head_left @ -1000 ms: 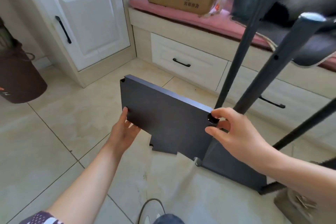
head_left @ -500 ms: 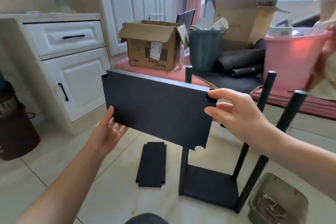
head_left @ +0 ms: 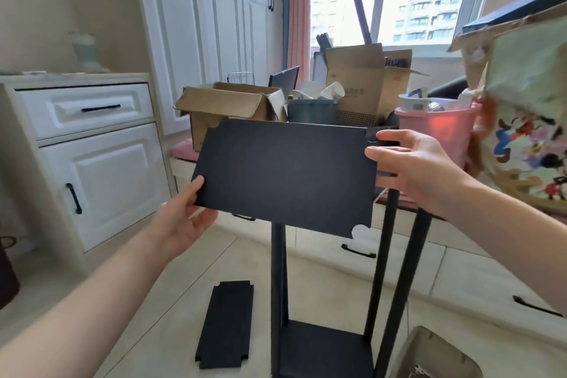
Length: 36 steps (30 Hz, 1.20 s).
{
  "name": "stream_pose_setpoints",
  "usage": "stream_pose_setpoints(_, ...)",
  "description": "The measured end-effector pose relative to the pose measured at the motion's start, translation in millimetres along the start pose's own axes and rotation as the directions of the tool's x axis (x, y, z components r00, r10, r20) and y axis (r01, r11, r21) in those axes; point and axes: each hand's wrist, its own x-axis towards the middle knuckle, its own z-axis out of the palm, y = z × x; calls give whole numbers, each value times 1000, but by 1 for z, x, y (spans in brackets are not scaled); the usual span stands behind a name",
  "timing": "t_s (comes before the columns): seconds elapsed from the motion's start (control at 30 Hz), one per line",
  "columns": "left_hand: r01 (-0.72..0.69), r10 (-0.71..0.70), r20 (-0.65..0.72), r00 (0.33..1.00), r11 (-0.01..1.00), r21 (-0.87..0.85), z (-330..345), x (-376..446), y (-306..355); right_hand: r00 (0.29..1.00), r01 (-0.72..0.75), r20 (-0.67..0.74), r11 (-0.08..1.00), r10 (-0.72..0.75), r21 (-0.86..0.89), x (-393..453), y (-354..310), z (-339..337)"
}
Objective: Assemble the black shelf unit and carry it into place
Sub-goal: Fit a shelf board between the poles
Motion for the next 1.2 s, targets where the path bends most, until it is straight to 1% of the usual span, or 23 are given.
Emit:
stream_pose_setpoints(0.13,0,-5,82,997,998,63,34,18,32,997,-43,-61,997,47,65,37,-10,-24)
stream_pose_setpoints(0.2,-26,12,112,994,992,125,52,29,40,995,-62,-72,994,68,88,54,-9,-35)
stream_pose_setpoints(0.27,-66,37,144,989,978,197,70,43,43,993,-83,-81,993,89,79,70,-6,-46)
stream_pose_setpoints(0.33,-76,32,170,985,963,260,86,54,42,987,-115,-104,991,122,71,85,0,-59)
stream_pose_setpoints(0.47,-25,-53,203,978,931,365,102,74,36,959,-200,-193,978,208,58,104,21,-78)
stream_pose_setpoints(0.57,21,-118,213,970,911,412,105,85,24,935,-263,-244,965,256,4,110,42,-89)
stream_pose_setpoints(0.63,27,-131,210,969,899,437,106,89,15,924,-301,-259,953,282,-35,111,53,-95)
stream_pose_setpoints(0.7,41,-142,200,970,897,440,108,92,5,915,-327,-266,944,303,-50,114,62,-99)
stream_pose_setpoints(0.87,80,-156,168,973,918,389,111,95,-18,904,-361,-254,932,343,-25,121,69,-105)
stream_pose_setpoints(0.97,94,-155,161,975,939,332,111,94,-24,912,-363,-232,930,339,-66,121,71,-106)
stream_pose_setpoints(1.07,126,-180,151,972,942,312,109,92,-29,918,-370,-199,921,343,-119,118,75,-106)
stream_pose_setpoints(1.2,134,-186,137,973,937,322,111,89,-39,900,-405,-230,904,369,-134,117,79,-107)
